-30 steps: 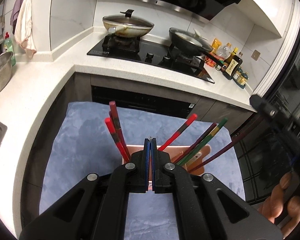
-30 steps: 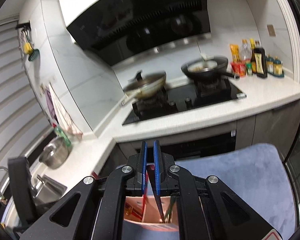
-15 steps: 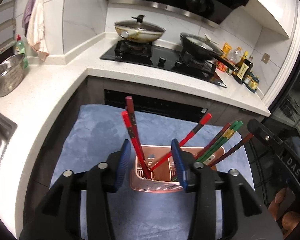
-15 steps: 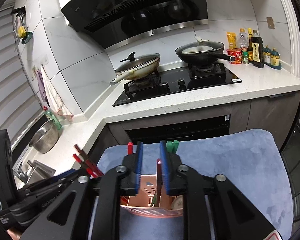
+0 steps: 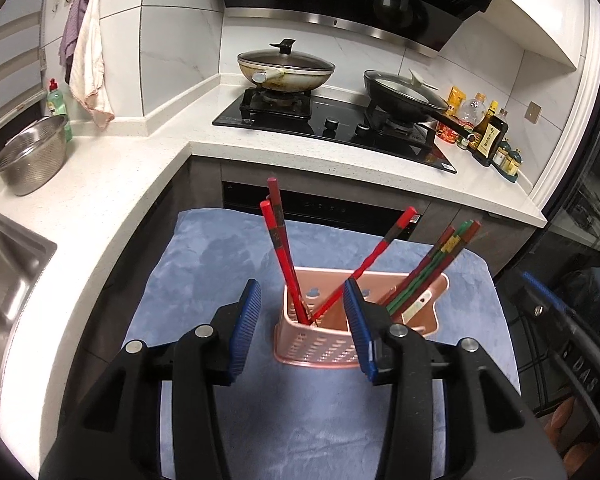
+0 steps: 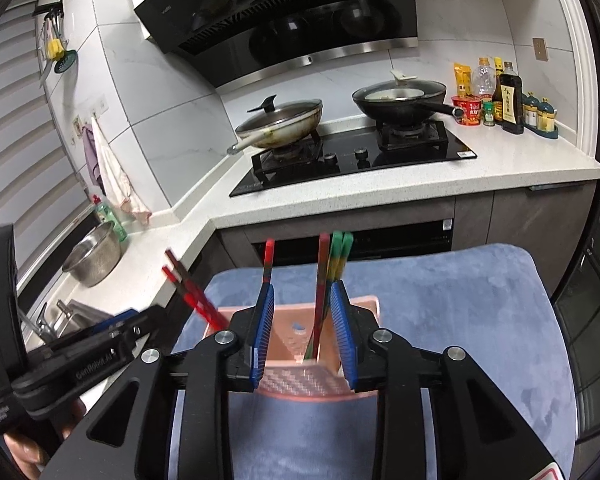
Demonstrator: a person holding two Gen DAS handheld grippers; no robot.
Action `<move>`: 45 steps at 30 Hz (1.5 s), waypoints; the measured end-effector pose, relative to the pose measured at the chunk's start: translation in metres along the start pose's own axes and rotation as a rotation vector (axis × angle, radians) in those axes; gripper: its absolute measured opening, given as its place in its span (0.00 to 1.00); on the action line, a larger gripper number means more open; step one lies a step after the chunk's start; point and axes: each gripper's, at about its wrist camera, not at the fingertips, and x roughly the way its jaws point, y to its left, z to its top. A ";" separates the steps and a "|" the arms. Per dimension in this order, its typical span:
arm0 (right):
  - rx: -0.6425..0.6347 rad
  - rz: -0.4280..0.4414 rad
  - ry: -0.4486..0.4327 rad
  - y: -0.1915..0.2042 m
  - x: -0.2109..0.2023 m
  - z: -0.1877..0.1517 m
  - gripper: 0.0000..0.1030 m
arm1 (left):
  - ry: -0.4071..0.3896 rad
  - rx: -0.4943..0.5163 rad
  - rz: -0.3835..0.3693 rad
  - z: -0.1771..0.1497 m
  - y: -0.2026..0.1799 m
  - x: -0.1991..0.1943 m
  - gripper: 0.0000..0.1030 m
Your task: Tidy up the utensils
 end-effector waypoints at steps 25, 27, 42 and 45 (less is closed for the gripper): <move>-0.089 -0.093 0.098 0.009 -0.054 -0.087 0.38 | 0.002 0.056 0.088 -0.065 -0.004 -0.046 0.47; -0.091 -0.100 0.105 0.008 -0.056 -0.093 0.38 | 0.006 0.061 0.092 -0.070 -0.004 -0.047 0.51; -0.101 -0.155 0.128 -0.003 -0.072 -0.128 0.52 | 0.038 0.089 0.140 -0.112 -0.007 -0.055 0.71; -0.119 -0.172 0.129 -0.004 -0.075 -0.134 0.55 | 0.037 0.092 0.154 -0.117 -0.006 -0.056 0.78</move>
